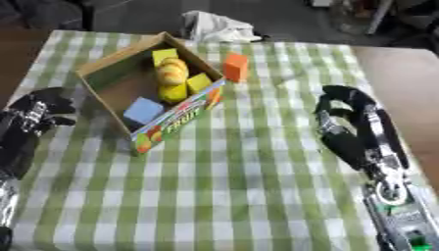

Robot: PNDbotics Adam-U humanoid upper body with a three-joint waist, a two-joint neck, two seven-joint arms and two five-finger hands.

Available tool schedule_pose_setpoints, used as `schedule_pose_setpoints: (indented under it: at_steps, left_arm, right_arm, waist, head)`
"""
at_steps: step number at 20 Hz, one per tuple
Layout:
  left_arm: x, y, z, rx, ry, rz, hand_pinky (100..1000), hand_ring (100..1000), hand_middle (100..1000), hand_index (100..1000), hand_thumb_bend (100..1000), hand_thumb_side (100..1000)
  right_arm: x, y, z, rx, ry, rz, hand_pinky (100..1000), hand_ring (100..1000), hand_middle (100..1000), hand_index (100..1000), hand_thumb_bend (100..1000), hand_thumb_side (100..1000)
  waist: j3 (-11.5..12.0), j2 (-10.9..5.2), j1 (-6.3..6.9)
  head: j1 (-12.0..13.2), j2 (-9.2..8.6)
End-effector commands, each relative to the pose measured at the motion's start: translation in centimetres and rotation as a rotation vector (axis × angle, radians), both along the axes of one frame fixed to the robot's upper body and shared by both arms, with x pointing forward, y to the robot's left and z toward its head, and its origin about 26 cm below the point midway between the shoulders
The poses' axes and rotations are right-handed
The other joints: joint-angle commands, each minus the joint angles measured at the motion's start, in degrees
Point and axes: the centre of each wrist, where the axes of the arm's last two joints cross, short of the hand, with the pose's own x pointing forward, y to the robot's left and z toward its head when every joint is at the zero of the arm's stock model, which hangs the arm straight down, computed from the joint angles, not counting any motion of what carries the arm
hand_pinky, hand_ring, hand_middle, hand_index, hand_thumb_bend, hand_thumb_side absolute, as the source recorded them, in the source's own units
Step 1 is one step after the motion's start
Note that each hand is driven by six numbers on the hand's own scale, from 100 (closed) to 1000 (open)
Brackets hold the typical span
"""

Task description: Pick up objects on the table and place them in the box.

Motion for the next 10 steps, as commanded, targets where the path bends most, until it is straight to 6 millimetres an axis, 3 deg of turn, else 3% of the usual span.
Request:
schedule_pose_setpoints:
  at_steps: [1, 7, 10]
  left_arm:
    - [-0.15, 0.13, 0.69, 0.013, -0.027, 0.001, 648, 698, 635, 788, 169, 702]
    - [-0.22, 0.12, 0.46, 0.012, -0.021, 0.001, 648, 699, 634, 787, 168, 703]
    - [-0.37, 0.04, 0.11, 0.005, -0.014, -0.002, 647, 693, 626, 783, 168, 703]
  right_arm:
    - [-0.24, -0.17, -0.40, 0.038, -0.008, -0.021, 715, 855, 627, 746, 100, 351]
    - [-0.26, -0.10, -0.96, 0.045, 0.000, -0.034, 714, 849, 613, 735, 100, 348]
    - [-0.13, 0.27, -1.08, 0.044, -0.002, -0.028, 714, 848, 612, 735, 100, 347]
  waist:
    - [0.02, -0.51, 0.30]
    - [0.20, -0.61, 0.72]
    - [0.31, -0.93, 1.69]
  head:
    - [-0.04, 0.26]
    - [-0.10, 0.26]
    - [0.03, 0.26]
